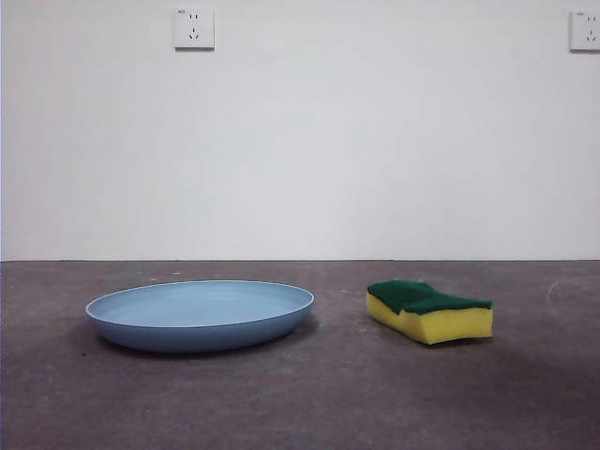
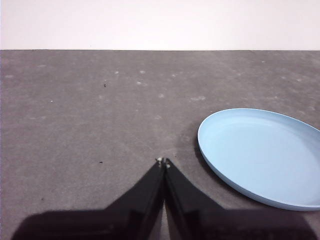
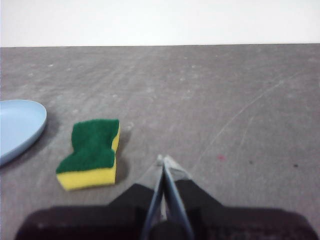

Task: Pick up the plate,pick up the cloth,clean the plate with the cloth

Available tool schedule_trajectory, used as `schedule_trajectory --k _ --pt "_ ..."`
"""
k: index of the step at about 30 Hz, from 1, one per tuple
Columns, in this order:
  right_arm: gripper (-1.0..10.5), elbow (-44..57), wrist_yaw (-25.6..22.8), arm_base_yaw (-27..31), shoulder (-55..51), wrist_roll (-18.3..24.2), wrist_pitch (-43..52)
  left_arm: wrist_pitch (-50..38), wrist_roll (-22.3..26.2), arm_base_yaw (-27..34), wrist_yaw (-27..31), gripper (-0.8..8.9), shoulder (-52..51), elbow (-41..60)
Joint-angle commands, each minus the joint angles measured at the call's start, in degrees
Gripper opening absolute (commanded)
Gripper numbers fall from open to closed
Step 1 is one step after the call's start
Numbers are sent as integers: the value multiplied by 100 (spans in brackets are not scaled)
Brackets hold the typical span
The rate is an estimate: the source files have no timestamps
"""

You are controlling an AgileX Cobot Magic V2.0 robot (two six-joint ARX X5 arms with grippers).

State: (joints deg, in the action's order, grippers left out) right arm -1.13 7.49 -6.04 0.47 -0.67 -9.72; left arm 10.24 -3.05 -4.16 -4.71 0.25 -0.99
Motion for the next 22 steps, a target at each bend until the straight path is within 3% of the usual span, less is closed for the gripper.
schedule_trajectory --k 1,22 --pt "1 81 7 -13 -42 -140 -35 -11 -33 15 4 -3 -13 76" --pt "1 76 -35 -13 2 -138 -17 -11 -33 15 7 -3 -13 76"
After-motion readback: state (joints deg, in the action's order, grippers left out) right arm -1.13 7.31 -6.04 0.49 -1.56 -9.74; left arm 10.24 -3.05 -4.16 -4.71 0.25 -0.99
